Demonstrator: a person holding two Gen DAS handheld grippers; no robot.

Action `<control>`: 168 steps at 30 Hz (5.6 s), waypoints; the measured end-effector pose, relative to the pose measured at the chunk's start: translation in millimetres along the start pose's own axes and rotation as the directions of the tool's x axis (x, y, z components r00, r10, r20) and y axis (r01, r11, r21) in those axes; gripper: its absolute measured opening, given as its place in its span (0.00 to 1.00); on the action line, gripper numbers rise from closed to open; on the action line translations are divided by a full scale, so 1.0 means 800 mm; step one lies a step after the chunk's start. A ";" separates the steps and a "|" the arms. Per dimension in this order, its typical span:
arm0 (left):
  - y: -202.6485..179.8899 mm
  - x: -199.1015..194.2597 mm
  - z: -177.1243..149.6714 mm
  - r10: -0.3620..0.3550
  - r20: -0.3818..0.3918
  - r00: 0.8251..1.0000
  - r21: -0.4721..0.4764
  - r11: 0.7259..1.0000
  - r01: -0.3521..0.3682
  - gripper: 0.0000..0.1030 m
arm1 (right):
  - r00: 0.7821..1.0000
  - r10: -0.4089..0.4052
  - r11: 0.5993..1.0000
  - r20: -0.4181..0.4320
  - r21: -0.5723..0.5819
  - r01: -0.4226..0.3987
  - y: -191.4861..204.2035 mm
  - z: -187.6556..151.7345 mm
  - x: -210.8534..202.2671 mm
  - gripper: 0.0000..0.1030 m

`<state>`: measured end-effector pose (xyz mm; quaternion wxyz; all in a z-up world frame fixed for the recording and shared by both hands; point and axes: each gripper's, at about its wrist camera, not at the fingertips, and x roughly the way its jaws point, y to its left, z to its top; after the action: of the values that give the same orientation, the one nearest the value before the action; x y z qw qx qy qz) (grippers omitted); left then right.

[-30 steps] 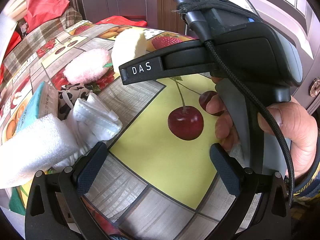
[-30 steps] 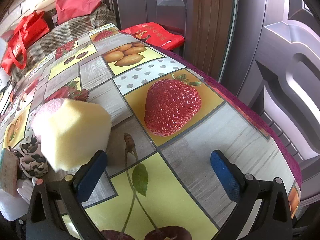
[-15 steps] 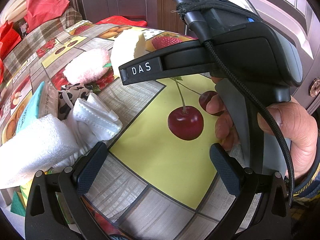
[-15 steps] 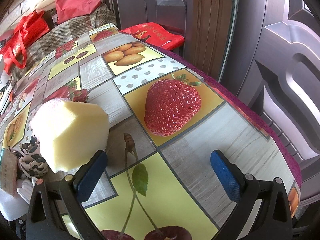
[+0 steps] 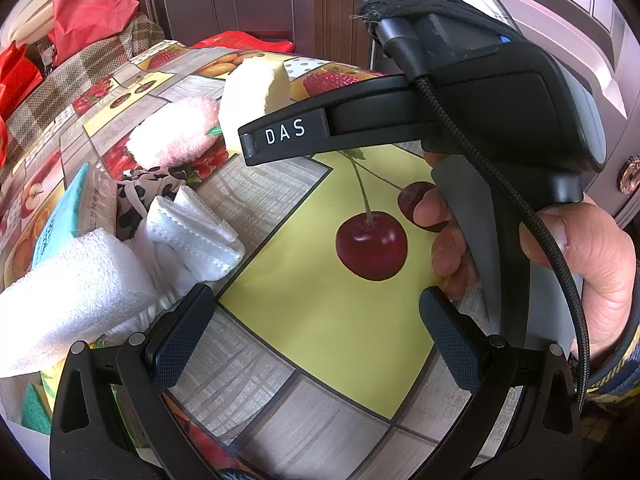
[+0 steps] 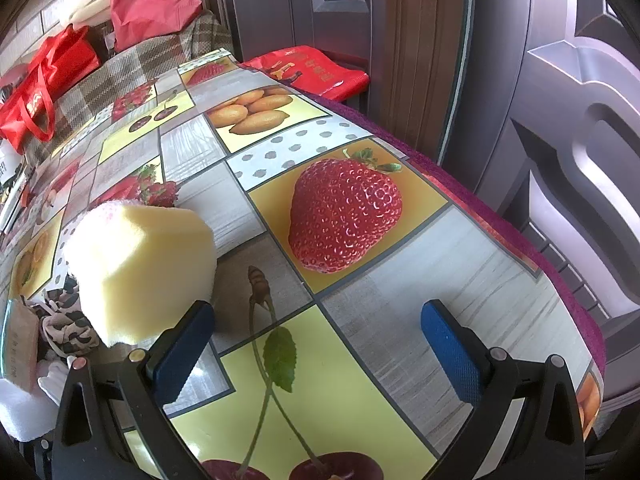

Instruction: Organize soft objects

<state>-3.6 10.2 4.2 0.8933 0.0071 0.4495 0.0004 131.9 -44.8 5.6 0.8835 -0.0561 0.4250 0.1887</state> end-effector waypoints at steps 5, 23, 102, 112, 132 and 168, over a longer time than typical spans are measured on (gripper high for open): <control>0.000 0.000 0.000 0.000 0.000 1.000 0.000 1.000 0.000 0.99 | 1.000 0.009 1.000 0.002 0.006 -0.009 -0.002 0.000 -0.001 1.00; 0.002 0.001 0.004 -0.001 0.001 1.000 0.009 1.000 0.001 0.99 | 1.000 0.012 1.000 0.003 0.007 -0.012 -0.003 0.001 -0.002 1.00; 0.103 -0.155 -0.149 0.050 0.157 0.986 -0.169 0.985 -0.023 0.99 | 0.725 0.637 0.436 -0.261 -0.653 -0.619 0.112 -0.137 -0.138 0.96; 0.097 -0.127 -0.143 0.051 0.085 0.995 -0.152 0.988 -0.038 0.75 | 0.781 0.543 0.402 -0.309 -0.720 -0.565 0.139 -0.160 -0.122 0.73; 0.134 -0.221 -0.178 0.381 0.439 0.814 -0.364 0.903 -0.227 0.59 | 0.581 0.799 0.557 0.156 -0.557 -0.616 0.061 -0.088 -0.176 0.20; 0.322 -0.233 -0.215 0.725 0.290 0.625 -0.639 0.633 -0.438 0.60 | 0.601 0.785 0.532 0.148 -0.660 -0.531 0.292 -0.113 -0.151 0.20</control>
<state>-251.3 268.9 55.3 0.8936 -0.0781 0.1421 0.4186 -91.5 112.9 55.8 0.7524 -0.0959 0.1330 0.6380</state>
